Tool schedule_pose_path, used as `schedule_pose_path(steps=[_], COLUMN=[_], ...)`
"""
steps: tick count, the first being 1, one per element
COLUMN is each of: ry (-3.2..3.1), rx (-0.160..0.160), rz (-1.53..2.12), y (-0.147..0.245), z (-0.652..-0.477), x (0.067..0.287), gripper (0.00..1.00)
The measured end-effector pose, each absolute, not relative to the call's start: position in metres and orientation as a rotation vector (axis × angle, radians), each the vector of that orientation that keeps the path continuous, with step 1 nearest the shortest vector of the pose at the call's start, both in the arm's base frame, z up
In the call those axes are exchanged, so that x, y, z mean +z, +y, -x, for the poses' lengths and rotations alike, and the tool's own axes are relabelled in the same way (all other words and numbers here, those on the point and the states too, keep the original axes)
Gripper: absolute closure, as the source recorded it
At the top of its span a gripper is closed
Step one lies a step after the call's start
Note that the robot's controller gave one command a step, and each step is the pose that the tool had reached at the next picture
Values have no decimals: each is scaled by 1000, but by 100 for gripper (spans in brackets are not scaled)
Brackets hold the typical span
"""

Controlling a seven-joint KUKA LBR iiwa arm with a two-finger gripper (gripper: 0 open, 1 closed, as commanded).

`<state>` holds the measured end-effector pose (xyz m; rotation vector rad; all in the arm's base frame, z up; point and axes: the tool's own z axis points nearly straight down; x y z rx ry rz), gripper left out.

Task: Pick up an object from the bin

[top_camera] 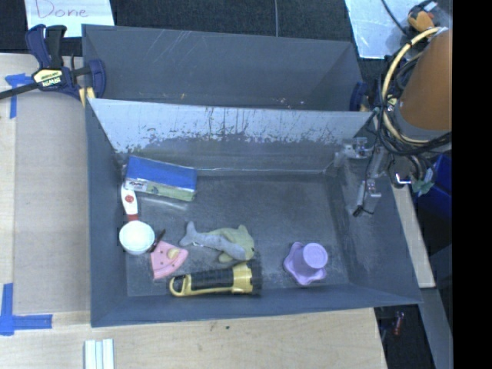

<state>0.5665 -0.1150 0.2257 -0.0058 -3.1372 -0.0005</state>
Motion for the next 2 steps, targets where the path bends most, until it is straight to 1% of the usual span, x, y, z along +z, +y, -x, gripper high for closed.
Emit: schedule_pose_path(steps=[1,2], ry=[-3146,-3111], rx=[1,5], rz=[0,-489], y=[-114,-87], z=[-568,-500], x=[231,101], gripper=[0,0])
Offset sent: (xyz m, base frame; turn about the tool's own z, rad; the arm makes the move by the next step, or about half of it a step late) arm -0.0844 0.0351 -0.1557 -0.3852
